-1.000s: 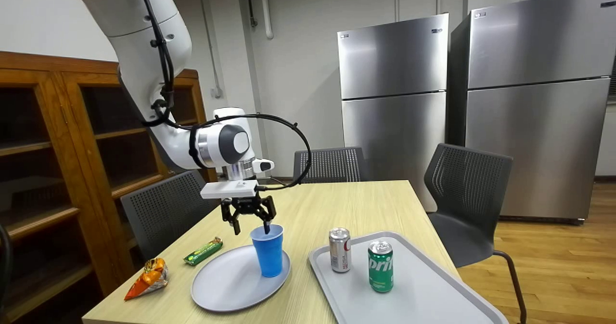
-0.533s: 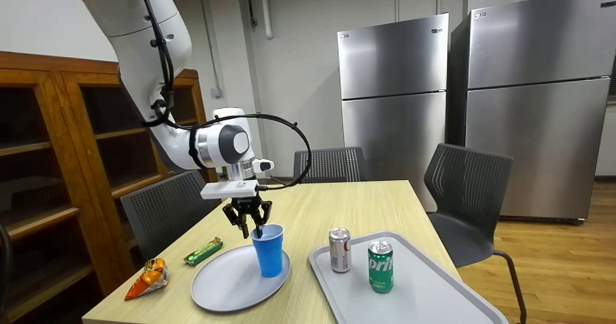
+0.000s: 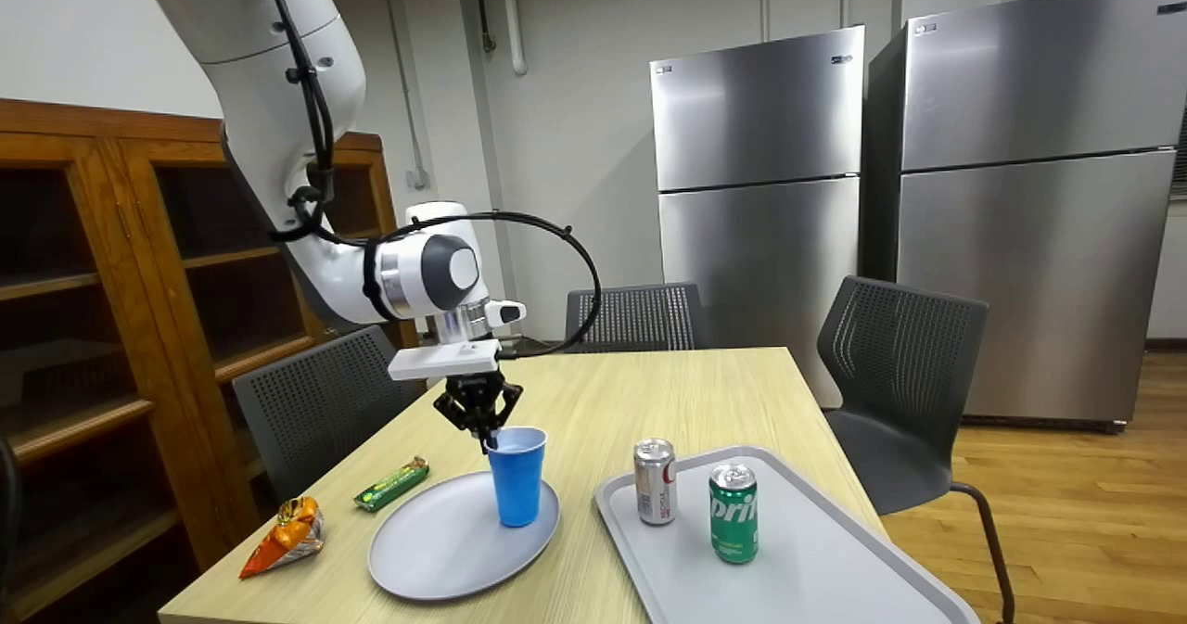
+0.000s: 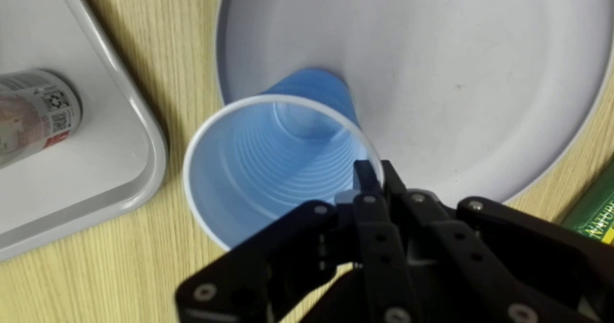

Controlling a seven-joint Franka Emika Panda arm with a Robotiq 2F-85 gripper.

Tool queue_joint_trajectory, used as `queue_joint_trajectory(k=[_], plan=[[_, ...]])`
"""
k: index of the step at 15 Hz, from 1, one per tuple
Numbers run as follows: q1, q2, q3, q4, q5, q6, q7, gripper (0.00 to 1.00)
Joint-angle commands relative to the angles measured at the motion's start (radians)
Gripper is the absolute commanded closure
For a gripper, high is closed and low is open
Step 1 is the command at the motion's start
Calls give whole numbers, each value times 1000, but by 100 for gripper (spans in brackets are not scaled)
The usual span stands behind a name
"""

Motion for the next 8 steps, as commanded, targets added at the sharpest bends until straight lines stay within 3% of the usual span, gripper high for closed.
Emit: queue_joint_trajectory(k=[1,8], plan=[[2,-61,-3,-41,-44,2,-26,99],[11,-81,-7,6,-86,-13,1,99]])
